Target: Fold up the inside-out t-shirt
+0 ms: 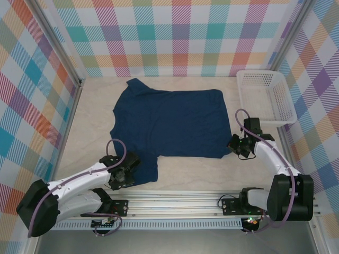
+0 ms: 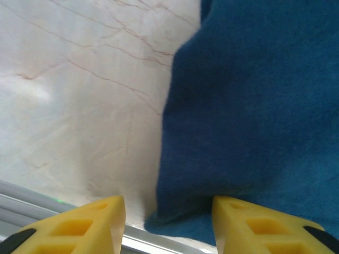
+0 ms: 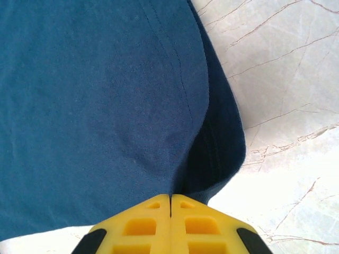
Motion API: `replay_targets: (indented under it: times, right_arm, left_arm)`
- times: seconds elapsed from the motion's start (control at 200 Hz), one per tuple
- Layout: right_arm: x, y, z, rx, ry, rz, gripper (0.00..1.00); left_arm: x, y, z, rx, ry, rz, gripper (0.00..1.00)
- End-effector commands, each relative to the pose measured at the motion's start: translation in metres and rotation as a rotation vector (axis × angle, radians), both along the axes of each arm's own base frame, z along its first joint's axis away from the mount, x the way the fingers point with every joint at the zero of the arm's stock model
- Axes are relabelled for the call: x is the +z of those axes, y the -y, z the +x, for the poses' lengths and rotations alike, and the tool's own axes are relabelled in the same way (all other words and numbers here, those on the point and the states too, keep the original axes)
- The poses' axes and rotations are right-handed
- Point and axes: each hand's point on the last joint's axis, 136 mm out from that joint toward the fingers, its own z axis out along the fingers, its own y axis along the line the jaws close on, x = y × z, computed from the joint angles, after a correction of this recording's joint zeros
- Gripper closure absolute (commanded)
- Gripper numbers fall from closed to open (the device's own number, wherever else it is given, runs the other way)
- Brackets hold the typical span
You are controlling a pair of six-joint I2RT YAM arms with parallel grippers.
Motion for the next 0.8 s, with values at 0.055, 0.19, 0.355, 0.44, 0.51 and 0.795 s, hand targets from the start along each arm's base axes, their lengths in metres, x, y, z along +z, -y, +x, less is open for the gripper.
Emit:
replay_targets:
  times: [0.055,0.19,0.355,0.44,0.51,0.795]
  right_arm:
    - [0.011,-0.003,0.002,0.014,0.036,0.018,0.99]
    - [0.016,-0.002,0.004,0.016,0.047,0.015,0.99]
    - [0.015,-0.001,0.004,0.020,0.038,0.007,1.00]
    - [0.014,-0.001,0.005,0.019,0.035,0.007,1.00]
    - [0.014,0.000,0.003,0.018,0.031,0.001,1.00]
    - [0.016,0.006,0.000,0.012,0.026,-0.038,1.00]
  left_arm:
    - [-0.010,0.006,-0.003,-0.021,-0.037,-0.043,0.59]
    - [-0.015,0.004,-0.007,-0.020,-0.048,-0.043,0.65]
    - [-0.021,-0.001,-0.012,-0.015,-0.056,-0.039,0.74]
    - [-0.021,-0.001,-0.011,-0.016,-0.053,-0.040,0.81]
    - [-0.015,-0.001,-0.008,-0.020,-0.036,-0.036,0.87]
    - [0.022,0.013,0.010,-0.028,0.064,-0.123,1.00]
